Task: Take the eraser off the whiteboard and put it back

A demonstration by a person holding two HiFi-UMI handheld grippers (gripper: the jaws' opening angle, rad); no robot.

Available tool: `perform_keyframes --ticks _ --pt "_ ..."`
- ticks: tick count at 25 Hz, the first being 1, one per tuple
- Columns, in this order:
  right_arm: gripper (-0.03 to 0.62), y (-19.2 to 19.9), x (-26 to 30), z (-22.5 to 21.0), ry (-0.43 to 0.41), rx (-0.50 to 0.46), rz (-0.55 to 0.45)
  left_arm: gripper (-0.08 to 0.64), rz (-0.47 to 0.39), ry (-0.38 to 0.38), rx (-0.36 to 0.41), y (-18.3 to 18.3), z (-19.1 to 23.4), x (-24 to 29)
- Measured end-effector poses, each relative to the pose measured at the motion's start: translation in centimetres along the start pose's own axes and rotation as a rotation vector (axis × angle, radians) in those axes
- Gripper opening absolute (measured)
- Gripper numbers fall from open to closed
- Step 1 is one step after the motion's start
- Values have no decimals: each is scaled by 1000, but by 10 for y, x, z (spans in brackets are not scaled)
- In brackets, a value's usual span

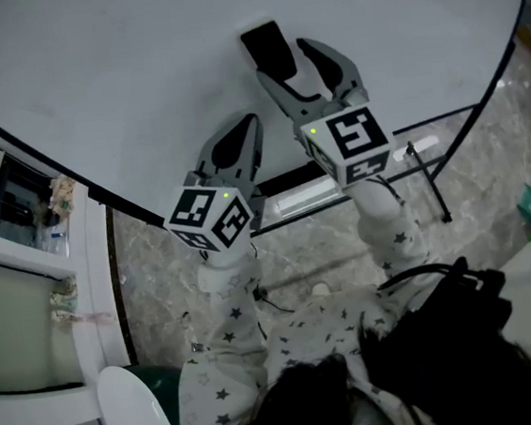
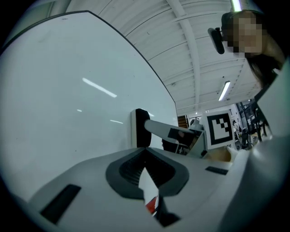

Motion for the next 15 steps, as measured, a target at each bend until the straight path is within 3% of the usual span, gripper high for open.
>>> perform_keyframes --ticks 4,15 --pt "310 -5 7 1 65 -23 -20 0 -15 27 -2 0 6 3" --pt "308 -2 38 5 208 -84 13 1 -14 71 12 -8 31 8"
Point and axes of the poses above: the fingertips, and each gripper's own axes: x forward along the fingers, z to its left, y out of its underside, the point moved 5 cm from there along -x, backward along the fingers, and after that the axes turned 10 degrees about z, right-handed, at the moved point
